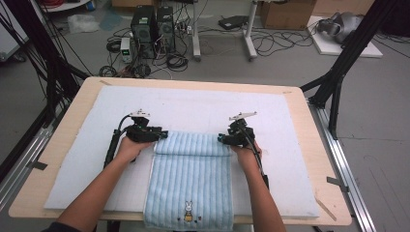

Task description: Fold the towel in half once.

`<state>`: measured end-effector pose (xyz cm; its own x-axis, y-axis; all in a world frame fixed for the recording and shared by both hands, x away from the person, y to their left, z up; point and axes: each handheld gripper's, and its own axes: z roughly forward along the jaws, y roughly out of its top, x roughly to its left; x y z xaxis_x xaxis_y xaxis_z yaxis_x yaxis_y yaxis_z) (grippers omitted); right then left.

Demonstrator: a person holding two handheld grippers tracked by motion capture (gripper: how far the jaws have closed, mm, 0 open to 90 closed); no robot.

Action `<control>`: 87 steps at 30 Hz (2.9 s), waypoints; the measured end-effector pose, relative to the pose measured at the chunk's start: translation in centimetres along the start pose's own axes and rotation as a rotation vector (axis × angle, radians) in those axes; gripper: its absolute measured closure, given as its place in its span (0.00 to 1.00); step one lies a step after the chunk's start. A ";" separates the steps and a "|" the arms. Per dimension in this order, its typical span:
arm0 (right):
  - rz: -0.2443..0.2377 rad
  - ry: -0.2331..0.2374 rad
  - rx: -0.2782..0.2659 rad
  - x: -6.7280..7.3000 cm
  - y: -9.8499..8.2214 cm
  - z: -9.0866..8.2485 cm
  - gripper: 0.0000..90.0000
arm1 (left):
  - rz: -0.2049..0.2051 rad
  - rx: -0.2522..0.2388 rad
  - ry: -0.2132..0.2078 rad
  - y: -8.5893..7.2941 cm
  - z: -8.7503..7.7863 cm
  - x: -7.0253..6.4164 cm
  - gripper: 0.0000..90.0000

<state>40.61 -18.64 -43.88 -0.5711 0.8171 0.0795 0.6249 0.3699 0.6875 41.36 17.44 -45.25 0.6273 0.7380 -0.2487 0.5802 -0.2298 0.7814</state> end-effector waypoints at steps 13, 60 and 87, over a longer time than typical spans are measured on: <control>-0.095 -0.039 -0.096 1.1 0.3 -2.4 0.92 | 0.010 -0.131 -0.094 0.7 -2.9 -0.6 0.96; -0.066 -0.005 -0.226 6.7 -8.6 -9.3 0.70 | -0.043 -0.202 -0.093 -6.3 -9.9 -4.3 0.56; -0.071 -0.123 -0.101 4.1 -5.0 -4.1 0.22 | 0.038 -0.001 0.061 -3.4 -3.6 -2.8 0.38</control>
<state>32.93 -18.95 -43.99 -0.5388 0.8406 -0.0561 0.5251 0.3872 0.7579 35.76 18.49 -45.17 0.6160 0.7660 -0.1837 0.5563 -0.2580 0.7899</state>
